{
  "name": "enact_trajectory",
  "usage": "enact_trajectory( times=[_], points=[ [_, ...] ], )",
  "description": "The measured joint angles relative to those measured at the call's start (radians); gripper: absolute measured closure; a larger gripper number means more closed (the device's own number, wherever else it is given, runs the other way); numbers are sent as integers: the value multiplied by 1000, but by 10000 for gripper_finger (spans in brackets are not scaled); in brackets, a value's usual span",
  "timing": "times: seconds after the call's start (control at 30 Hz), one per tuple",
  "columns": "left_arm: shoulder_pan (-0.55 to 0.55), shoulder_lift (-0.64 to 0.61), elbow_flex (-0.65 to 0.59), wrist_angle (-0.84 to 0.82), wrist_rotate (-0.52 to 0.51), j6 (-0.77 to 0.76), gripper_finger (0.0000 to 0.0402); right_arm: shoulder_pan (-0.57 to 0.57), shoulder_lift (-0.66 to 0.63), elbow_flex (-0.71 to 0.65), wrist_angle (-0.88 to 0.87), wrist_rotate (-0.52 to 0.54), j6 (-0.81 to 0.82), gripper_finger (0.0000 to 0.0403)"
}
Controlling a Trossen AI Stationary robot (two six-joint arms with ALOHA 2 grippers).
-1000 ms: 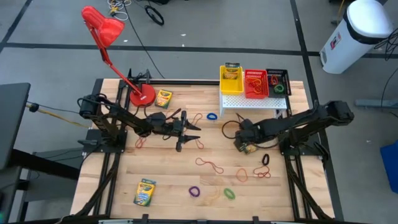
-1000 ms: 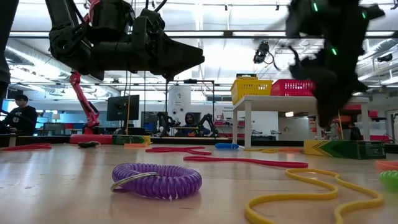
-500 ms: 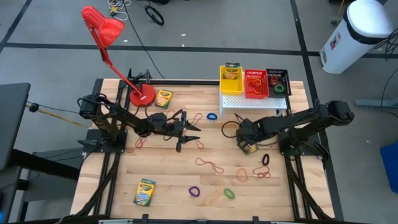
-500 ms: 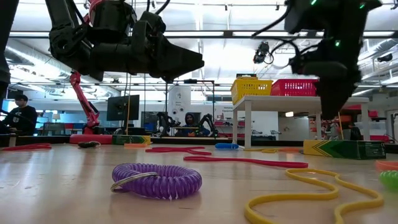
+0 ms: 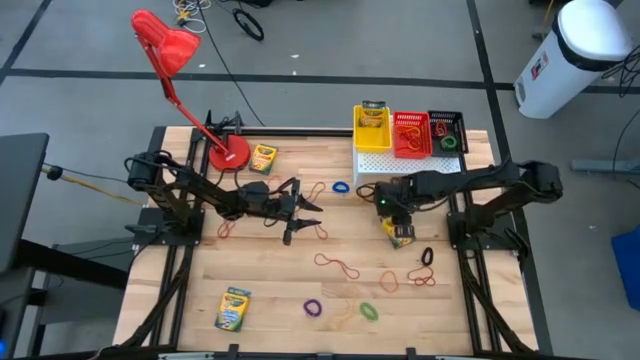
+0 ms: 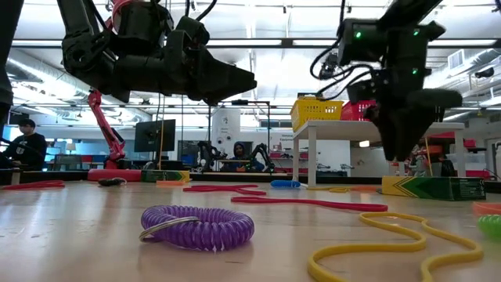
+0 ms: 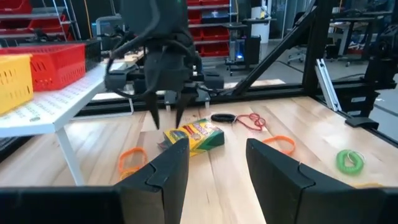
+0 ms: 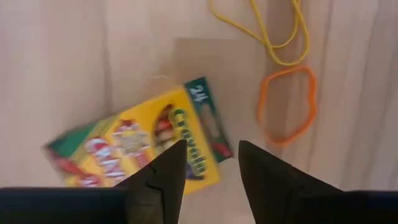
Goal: Pick & Place Office Desk Supplies
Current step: Put the yellow crayon box on the yellow basket
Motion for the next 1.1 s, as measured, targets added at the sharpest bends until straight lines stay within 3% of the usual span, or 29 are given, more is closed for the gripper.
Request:
enact_trajectory(
  times=[0.5, 0.9, 1.1],
  points=[
    [-21, 0, 0, -20, 2, 4, 234, -13, 138, 2, 18, -79, -186, 253],
    [-33, 0, 0, -20, -1, 5, 234, -10, 145, 22, 12, -215, -133, 365],
    [-33, 0, 0, -20, 0, 4, 234, 7, 144, 61, 14, -213, -107, 364]
  ],
)
